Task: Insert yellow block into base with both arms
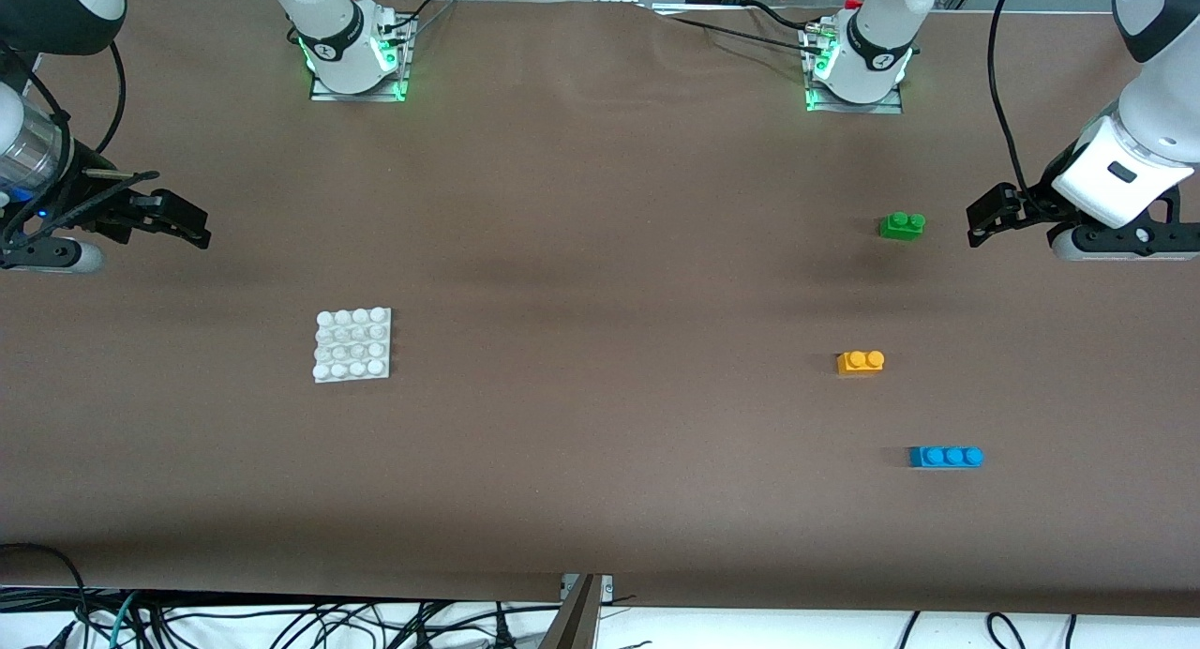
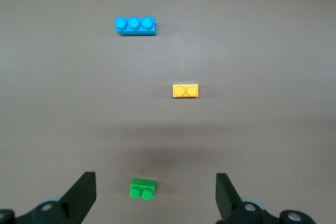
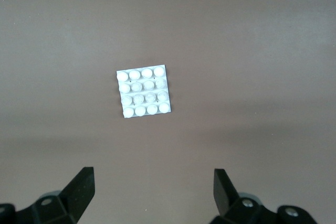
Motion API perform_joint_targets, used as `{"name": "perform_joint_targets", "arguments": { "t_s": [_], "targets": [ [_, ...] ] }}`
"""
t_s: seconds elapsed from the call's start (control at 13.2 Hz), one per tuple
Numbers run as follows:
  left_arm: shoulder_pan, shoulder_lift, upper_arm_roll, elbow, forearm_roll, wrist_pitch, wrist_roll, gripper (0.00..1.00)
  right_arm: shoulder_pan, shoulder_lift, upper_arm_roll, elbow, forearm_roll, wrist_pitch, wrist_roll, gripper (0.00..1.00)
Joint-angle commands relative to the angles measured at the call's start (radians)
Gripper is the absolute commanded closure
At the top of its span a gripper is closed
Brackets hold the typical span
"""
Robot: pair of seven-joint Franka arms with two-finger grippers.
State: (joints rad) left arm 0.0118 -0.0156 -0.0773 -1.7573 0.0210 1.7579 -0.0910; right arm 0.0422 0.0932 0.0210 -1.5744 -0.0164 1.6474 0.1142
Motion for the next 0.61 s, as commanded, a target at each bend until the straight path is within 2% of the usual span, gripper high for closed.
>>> {"name": "perform_joint_targets", "arguments": {
  "t_s": [0.0, 0.53],
  "targets": [
    [-0.001, 0.008, 0.007, 0.024, -0.027, -0.018, 0.028, 0.0, -0.004, 0.006, 0.007, 0.019, -0.013, -0.001, 0.01, 0.0],
    [-0.001, 0.008, 0.002, 0.024, -0.027, -0.028, 0.022, 0.0, -0.004, 0.007, 0.007, 0.019, -0.016, -0.003, -0.005, 0.0]
  ]
}}
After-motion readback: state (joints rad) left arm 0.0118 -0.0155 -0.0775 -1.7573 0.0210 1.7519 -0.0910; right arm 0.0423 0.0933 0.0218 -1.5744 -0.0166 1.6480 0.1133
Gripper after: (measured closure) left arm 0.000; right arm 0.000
